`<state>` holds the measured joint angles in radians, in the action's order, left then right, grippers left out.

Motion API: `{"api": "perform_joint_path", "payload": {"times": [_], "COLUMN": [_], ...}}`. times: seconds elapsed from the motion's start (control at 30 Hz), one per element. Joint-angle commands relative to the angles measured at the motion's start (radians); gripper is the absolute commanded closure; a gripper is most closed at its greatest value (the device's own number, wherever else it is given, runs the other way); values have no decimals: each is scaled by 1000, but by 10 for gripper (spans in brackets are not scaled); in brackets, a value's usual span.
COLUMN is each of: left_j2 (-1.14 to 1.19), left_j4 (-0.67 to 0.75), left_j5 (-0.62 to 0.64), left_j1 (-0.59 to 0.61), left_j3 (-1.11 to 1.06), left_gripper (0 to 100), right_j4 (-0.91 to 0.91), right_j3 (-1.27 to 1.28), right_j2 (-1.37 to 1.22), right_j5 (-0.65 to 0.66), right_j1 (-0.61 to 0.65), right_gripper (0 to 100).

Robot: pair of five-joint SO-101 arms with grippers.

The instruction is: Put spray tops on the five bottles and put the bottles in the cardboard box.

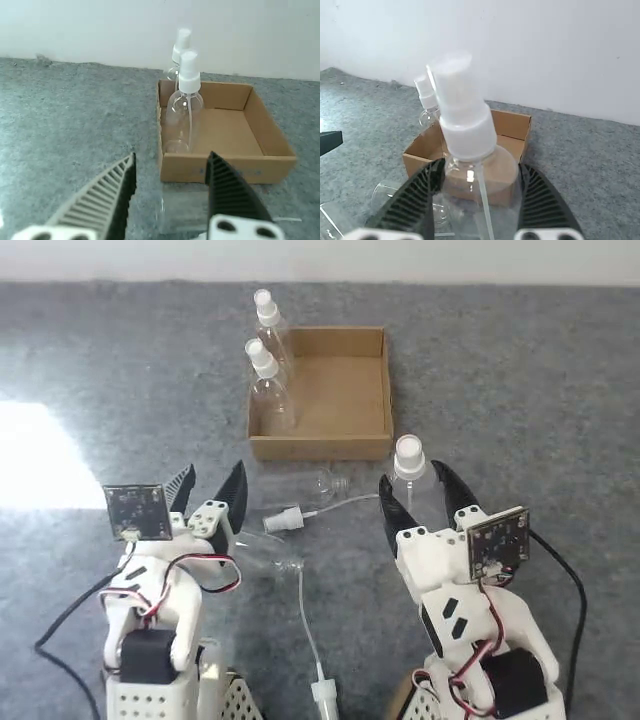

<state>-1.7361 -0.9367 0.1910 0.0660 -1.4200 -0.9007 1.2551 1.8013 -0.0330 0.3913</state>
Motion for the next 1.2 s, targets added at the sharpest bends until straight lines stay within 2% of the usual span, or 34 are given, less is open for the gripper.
{"api": "perform_joint_path", "payload": {"times": [0.0,0.23,0.43,0.7,1.17], "left_j2": [-14,-14,-14,-14,-14], "left_j4": [0,0,0,80,91], "left_j5": [-8,-9,-8,-9,-9], "left_j1": [6,11,98,104,104], "left_j3": [-10,-19,-21,-76,-85], "left_gripper": [790,791,791,791,791], "right_j4": [38,237,390,664,906], "right_j3": [-17,-12,-14,-75,-275], "right_j2": [13,2,-62,-389,-934], "right_j5": [-9,-2,-2,-2,-3], "right_j1": [-8,-7,-7,-7,-7], "right_gripper": [943,943,946,947,945]}}
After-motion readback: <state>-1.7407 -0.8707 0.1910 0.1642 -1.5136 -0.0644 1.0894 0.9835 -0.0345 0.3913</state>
